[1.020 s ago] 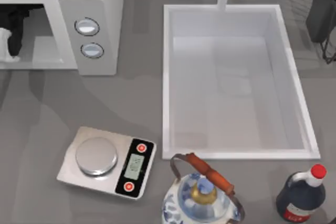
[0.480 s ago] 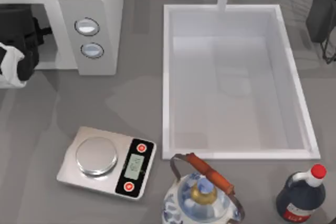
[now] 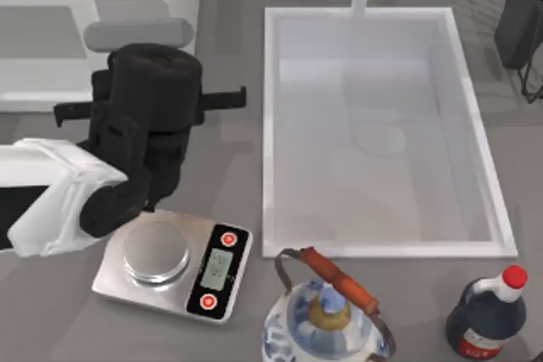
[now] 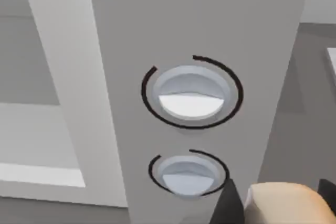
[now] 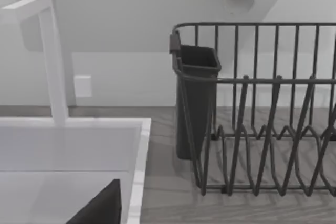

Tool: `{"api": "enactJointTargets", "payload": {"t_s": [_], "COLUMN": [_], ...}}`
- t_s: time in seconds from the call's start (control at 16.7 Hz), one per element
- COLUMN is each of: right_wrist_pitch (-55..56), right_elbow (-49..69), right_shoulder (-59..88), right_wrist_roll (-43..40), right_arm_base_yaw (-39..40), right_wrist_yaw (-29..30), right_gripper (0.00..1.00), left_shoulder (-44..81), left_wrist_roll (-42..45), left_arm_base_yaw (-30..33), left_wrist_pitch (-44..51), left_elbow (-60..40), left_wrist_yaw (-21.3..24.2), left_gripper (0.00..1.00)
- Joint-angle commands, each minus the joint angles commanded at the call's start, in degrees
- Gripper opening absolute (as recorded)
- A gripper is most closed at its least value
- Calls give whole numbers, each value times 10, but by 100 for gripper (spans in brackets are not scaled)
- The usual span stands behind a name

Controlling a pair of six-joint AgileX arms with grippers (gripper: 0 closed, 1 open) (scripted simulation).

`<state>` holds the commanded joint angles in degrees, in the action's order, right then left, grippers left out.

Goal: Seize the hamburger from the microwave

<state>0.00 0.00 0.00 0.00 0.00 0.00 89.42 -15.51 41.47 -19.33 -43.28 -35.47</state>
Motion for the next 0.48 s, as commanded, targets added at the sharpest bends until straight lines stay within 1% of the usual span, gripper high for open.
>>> {"api": "enactJointTargets", "payload": {"t_s": [0.18,0.48], "right_wrist_pitch": [0,0], "right_elbow": [0,0], "right_shoulder": [0,0], "right_wrist_roll": [0,0], "right_arm_base_yaw": [0,0], "right_wrist_yaw": [0,0], "right_gripper": [100,100], "left_shoulder": [-59,-69], "left_wrist_roll": [-10,-12], "left_arm_base_yaw": [23,27], "left_wrist_pitch": [21,25], "left_elbow": [30,34], "left_wrist_yaw": [-34,-40], "left_gripper": [0,0]}}
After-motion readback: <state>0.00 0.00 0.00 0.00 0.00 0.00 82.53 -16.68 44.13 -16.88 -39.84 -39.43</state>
